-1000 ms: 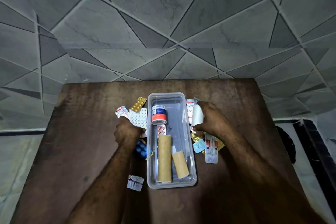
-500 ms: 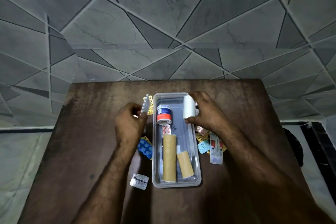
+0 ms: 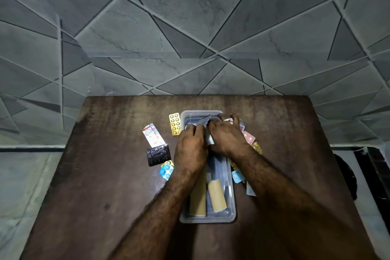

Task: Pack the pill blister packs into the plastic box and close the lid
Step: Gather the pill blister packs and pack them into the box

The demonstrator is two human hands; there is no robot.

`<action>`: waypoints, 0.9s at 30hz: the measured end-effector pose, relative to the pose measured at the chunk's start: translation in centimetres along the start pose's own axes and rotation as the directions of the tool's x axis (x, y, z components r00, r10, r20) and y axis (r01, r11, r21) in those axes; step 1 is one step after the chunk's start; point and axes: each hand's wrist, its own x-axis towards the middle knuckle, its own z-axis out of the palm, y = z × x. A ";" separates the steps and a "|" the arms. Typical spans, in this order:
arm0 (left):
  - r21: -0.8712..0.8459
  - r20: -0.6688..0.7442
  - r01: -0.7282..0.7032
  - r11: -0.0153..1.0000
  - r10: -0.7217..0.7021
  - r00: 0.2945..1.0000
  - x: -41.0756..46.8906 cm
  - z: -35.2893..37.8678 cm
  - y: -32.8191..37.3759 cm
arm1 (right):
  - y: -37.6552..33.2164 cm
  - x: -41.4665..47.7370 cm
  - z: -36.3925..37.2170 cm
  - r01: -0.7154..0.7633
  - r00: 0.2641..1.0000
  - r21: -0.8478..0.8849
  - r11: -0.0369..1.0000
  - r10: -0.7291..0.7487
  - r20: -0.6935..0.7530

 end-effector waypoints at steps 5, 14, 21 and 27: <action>0.084 0.089 -0.004 0.996 -0.004 0.996 0.7 0.1 0.1 | 0.3 0.2 0.5 0.020 1.000 0.015 1.000 -0.019 -0.007; 0.147 0.119 0.007 0.989 -0.025 0.993 1.3 1.6 -0.1 | 2.8 -2.5 0.6 -0.154 0.943 0.404 0.902 0.256 -0.213; -0.015 0.038 0.281 0.960 -0.280 0.959 2.0 1.0 -1.7 | 6.9 -4.5 4.0 -0.415 0.841 0.633 0.653 0.541 -0.007; 0.088 0.032 0.274 0.958 -0.278 0.960 2.1 1.5 -2.2 | 6.8 -5.6 5.7 -0.514 0.815 0.576 0.636 0.571 0.098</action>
